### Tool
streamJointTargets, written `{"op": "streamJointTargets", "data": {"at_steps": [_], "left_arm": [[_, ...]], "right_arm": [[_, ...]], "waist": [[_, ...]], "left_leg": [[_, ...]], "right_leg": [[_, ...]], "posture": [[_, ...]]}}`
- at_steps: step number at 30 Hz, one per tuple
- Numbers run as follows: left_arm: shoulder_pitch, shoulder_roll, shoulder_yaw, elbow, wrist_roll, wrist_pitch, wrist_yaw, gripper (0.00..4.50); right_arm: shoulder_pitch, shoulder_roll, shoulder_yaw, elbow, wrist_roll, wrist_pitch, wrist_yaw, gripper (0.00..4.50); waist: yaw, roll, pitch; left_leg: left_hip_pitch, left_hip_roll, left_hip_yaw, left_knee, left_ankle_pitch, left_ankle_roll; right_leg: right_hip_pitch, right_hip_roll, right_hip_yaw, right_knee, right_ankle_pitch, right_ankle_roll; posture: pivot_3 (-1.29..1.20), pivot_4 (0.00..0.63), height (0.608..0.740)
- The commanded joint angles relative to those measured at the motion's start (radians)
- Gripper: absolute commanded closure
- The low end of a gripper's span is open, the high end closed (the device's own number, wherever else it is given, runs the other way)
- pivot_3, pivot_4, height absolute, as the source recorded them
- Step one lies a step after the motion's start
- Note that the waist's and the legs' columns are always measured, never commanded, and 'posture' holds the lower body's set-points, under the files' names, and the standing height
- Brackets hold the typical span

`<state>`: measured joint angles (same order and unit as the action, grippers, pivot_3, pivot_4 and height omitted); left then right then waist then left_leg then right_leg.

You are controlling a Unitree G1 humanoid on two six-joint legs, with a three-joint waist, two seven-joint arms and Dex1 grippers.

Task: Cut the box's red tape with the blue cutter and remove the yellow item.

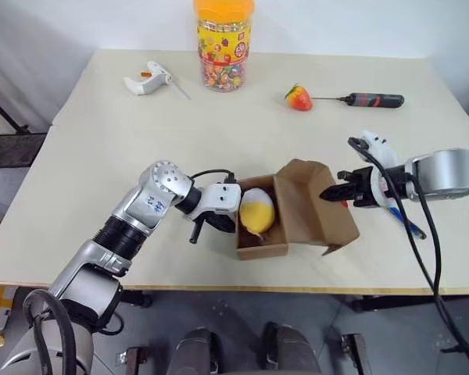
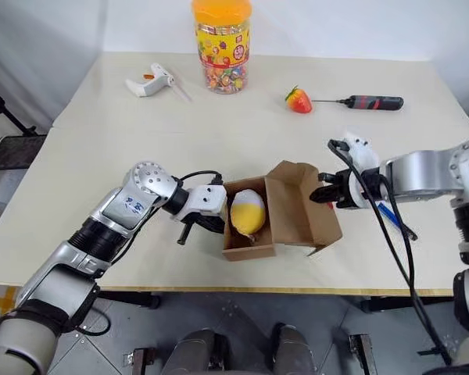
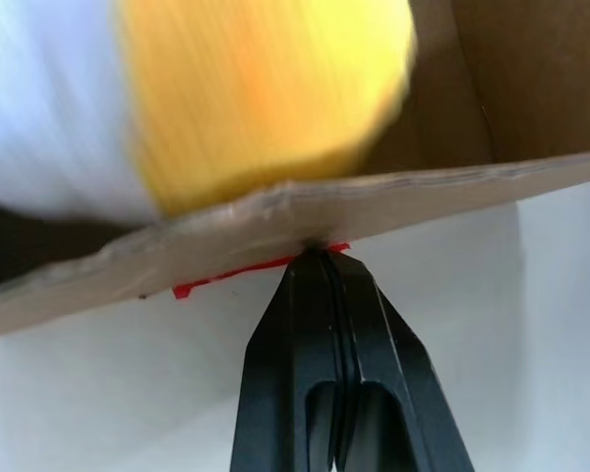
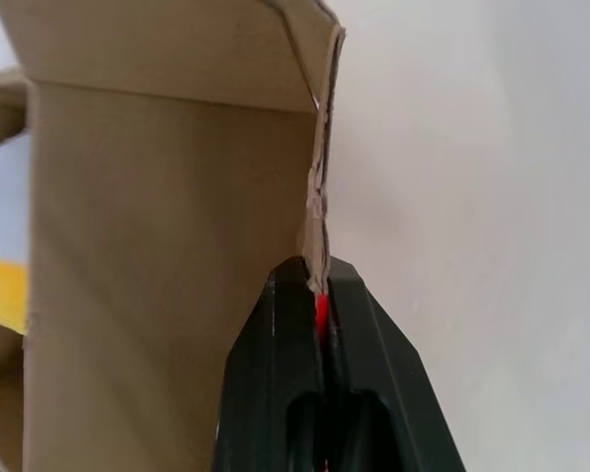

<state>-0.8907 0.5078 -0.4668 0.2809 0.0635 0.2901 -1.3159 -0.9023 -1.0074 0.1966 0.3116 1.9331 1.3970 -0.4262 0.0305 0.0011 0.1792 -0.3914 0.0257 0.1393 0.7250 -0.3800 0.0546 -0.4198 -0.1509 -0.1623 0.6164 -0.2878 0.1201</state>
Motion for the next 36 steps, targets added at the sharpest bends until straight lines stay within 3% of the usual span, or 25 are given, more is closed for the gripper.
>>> {"op": "streamJointTargets", "data": {"at_steps": [1,6,9,13,18,20,25,32,36], "left_arm": [[-0.001,-0.017,0.008,-0.001,0.015,0.001,0.034,4.50],[-0.010,-0.024,0.025,0.027,0.024,0.005,0.055,4.50],[-0.022,-0.035,0.054,0.043,0.023,0.001,0.085,4.50],[-0.040,-0.022,0.096,0.061,0.009,-0.003,0.103,3.70],[-0.047,0.012,0.124,0.074,0.011,0.003,0.107,2.20],[-0.057,0.061,0.154,0.078,0.001,0.019,0.090,1.46],[-0.101,0.105,0.203,0.043,-0.031,0.059,0.086,0.02],[-0.180,0.018,0.186,-0.078,-0.114,0.126,0.021,0.02],[-0.207,-0.049,0.116,-0.064,-0.107,0.080,-0.026,0.02]], "right_arm": [[0.041,0.012,-0.068,-0.047,-0.005,-0.016,0.057,4.47],[0.158,0.025,-0.107,-0.265,-0.382,-0.114,0.265,4.47],[0.180,0.033,-0.136,-0.271,-0.465,-0.101,0.357,3.85],[0.190,-0.002,-0.164,-0.287,-0.606,-0.108,0.522,2.58],[0.210,-0.035,-0.194,-0.323,-0.730,-0.108,0.686,0.83],[0.240,-0.123,-0.192,-0.359,-0.822,-0.160,0.829,0.04],[0.328,-0.262,-0.278,-0.412,-0.925,-0.248,1.057,0.00],[0.562,-0.298,-0.545,-0.592,-0.971,-0.336,1.242,0.00],[0.637,-0.249,-0.621,-0.663,-0.988,-0.330,1.207,0.00]], "waist": [[-0.001,0.000,0.000],[-0.003,0.000,0.000],[-0.003,0.000,0.000],[-0.005,0.000,0.000],[-0.006,0.000,0.000],[-0.004,0.001,0.001],[-0.003,0.002,0.002],[0.002,0.001,0.002],[0.000,0.001,0.002]], "left_leg": [[0.000,0.000,0.000,0.000,0.000,0.000],[0.000,0.000,0.001,0.000,0.000,0.000],[0.000,0.000,0.001,0.000,0.000,0.000],[0.000,0.000,0.001,0.000,0.000,0.000],[0.000,0.001,0.002,-0.002,0.000,0.000],[0.000,0.000,0.002,-0.003,0.000,0.000],[-0.001,-0.001,0.004,-0.004,0.000,0.000],[-0.003,-0.002,0.005,-0.002,0.000,0.000],[-0.002,-0.006,0.005,-0.002,0.000,0.000]], "right_leg": [[0.000,0.000,0.000,0.000,0.000,0.000],[0.000,0.001,0.000,-0.001,0.001,0.001],[0.000,0.001,0.001,-0.001,0.001,0.002],[0.000,0.001,0.001,-0.002,0.001,0.003],[0.000,0.002,0.000,-0.004,0.001,0.003],[0.000,0.002,0.000,-0.004,0.001,0.003],[-0.003,0.002,0.001,-0.004,0.002,0.003],[-0.003,0.002,0.001,-0.005,0.003,0.005],[-0.003,0.002,0.002,-0.004,0.003,0.005]], "posture": [[0.00,0.150,0.740],[0.00,0.150,0.740],[0.00,0.150,0.740],[0.00,0.150,0.740],[0.00,0.150,0.740],[0.00,0.150,0.740],[0.00,0.150,0.740],[0.00,0.150,0.740],[0.00,0.150,0.740]]}}
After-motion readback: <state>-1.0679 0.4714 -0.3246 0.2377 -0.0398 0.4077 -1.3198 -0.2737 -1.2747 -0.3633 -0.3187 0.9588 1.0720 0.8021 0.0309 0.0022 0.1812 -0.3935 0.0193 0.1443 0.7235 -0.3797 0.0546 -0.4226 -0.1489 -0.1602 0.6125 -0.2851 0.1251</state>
